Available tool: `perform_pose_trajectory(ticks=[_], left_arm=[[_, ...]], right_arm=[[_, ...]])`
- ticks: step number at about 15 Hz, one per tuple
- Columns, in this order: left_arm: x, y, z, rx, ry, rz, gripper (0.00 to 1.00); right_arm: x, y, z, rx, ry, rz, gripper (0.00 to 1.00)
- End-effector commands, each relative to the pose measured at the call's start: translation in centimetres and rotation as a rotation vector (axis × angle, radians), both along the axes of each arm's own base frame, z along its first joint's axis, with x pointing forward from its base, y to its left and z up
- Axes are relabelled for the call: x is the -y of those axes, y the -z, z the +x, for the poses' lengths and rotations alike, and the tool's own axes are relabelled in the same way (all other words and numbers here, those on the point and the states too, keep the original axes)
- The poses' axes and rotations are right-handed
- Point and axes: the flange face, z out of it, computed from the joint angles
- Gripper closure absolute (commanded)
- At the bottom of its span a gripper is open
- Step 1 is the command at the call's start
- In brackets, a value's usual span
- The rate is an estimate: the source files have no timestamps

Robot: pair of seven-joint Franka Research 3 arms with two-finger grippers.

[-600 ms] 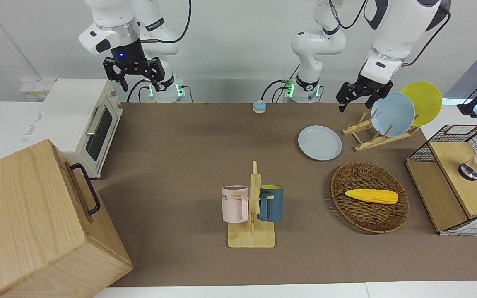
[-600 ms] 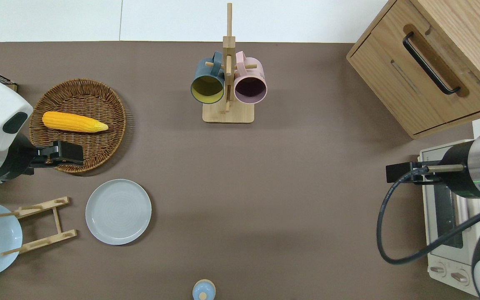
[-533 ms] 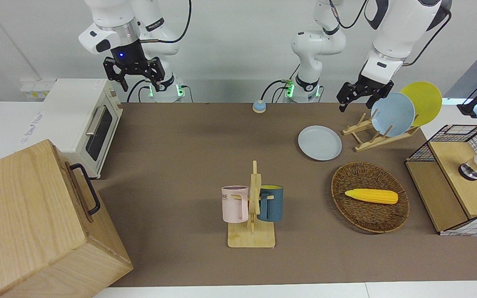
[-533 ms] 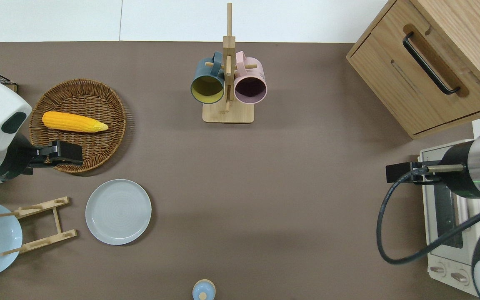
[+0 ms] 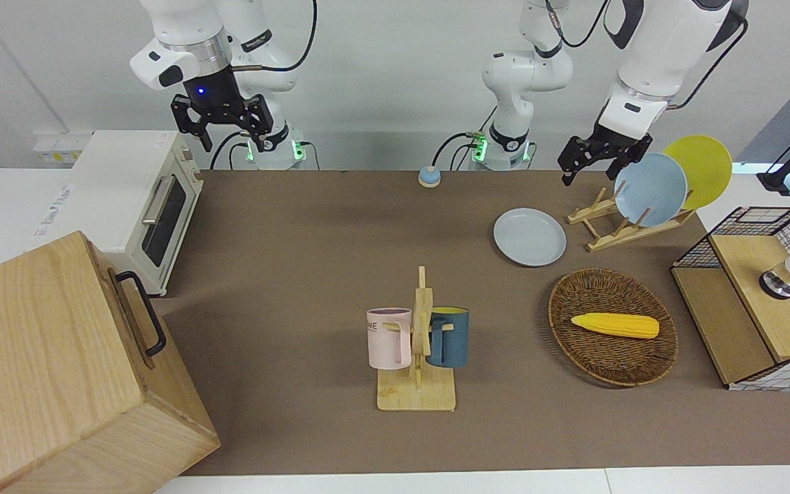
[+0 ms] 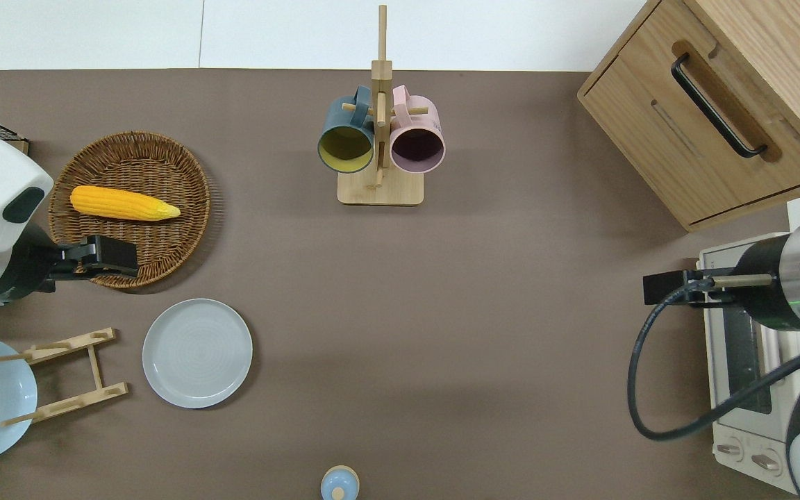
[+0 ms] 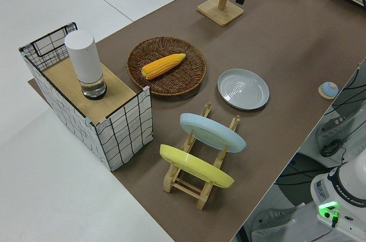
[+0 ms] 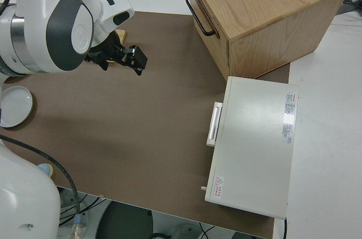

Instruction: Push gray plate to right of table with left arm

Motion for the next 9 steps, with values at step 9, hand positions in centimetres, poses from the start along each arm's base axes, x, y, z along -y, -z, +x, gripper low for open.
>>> perform_pose_trajectory(ticks=[9], left_arm=[[-1.9, 3.0, -2.4, -0.071, -0.029, 0.013, 0.01]], right_arm=[[0.2, 0.0, -0.7, -0.003, 0.024, 0.009, 0.005]])
